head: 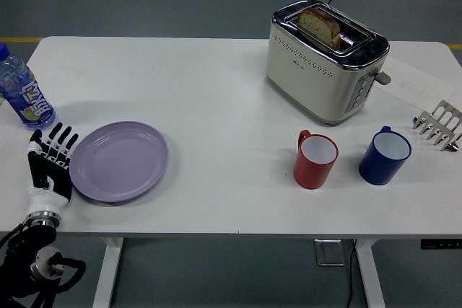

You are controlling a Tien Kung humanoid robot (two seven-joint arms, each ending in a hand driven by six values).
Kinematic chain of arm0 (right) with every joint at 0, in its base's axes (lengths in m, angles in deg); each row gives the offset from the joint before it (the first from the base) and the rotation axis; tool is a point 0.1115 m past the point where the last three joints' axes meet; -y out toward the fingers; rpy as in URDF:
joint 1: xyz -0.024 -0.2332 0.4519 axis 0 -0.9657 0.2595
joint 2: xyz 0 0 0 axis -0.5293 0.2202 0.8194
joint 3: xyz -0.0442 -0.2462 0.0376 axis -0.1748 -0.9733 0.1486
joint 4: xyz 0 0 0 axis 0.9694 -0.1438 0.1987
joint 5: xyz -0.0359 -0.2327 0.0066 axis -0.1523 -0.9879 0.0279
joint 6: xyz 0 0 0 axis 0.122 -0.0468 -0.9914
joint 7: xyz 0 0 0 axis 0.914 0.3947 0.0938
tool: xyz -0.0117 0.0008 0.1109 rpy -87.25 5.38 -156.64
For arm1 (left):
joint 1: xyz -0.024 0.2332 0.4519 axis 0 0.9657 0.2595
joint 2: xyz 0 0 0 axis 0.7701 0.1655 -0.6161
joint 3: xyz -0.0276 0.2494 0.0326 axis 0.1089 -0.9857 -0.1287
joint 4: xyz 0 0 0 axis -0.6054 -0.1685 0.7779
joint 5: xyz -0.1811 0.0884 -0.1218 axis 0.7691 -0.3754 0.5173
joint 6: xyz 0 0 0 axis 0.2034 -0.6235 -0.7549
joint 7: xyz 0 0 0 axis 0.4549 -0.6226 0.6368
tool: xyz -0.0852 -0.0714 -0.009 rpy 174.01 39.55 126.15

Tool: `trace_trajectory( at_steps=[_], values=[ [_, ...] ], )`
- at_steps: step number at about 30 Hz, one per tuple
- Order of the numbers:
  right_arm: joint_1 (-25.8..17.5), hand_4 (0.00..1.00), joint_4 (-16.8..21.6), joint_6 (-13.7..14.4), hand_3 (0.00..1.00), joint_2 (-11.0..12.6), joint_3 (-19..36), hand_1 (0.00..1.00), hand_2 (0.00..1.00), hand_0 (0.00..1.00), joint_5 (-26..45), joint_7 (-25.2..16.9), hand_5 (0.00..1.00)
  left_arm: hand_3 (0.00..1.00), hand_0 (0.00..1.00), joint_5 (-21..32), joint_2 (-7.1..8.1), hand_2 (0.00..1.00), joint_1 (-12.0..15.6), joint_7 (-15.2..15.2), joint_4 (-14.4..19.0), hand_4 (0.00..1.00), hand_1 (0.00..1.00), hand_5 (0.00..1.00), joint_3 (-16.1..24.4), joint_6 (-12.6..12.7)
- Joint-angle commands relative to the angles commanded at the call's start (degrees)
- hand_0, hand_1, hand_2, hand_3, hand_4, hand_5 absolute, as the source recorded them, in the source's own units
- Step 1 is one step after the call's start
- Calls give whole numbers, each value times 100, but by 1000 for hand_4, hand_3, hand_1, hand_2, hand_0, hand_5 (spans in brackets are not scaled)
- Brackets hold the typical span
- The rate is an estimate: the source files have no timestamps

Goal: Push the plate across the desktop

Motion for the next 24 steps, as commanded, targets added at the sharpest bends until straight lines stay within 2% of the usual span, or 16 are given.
trace_trajectory(
  at_steps=[24],
  values=[
    [40, 326, -7, -17, 604, 21, -52, 525, 612, 587, 41, -30, 551, 777, 786, 280, -15, 814, -230, 94, 4, 596, 813, 998, -611, 39]
  ],
)
